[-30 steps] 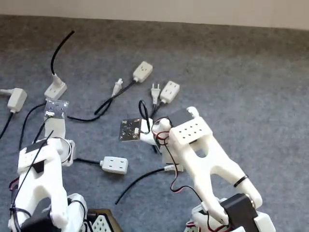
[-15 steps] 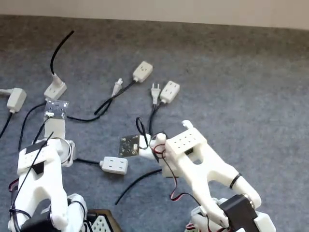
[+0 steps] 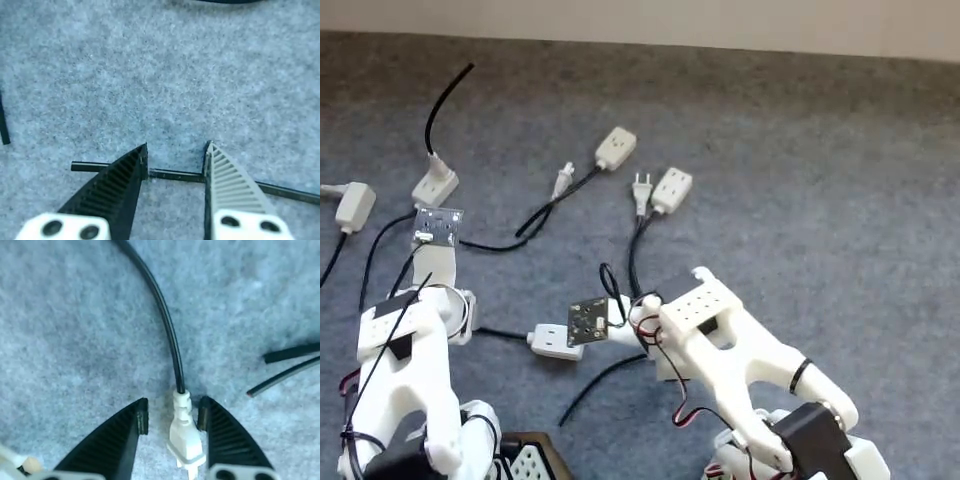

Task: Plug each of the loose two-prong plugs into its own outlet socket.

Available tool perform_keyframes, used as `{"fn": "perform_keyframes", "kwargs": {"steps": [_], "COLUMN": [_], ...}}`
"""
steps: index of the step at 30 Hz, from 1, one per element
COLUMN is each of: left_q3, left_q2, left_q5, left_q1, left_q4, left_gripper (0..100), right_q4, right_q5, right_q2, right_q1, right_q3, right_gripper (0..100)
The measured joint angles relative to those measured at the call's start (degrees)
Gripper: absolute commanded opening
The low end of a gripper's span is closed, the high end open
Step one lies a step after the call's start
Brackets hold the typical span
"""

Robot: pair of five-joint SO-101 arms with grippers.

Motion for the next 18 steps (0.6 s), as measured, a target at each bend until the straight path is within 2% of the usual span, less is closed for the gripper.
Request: {"fn": "perform_keyframes", "kwargs": {"steps": [3,7,15,18], "left_q3": [0.00,0.00,0.00,0.00], "left_q2": [0.00,0.00,0.00,0.00], "left_q5": [0.00,0.00,0.00,0.00], "left_q1": [0.00,0.00,0.00,0.00], "left_q4": [0.00,0.00,0.00,0.00], "left_gripper": [18,18,18,19], "right_q4": [-0.26,-0.26,-0.26,-0.26], "right_q5": [-0.62,-0.97,-1.49,-5.19], "right_q2": [0.00,0.00,0.00,0.00], "right_q1": [0.00,-0.18,-0.18,-0.18], "right_q3": [0.00,0.00,0.35,0.35], "right_gripper": [16.1,0.5,0.5,0.5]}}
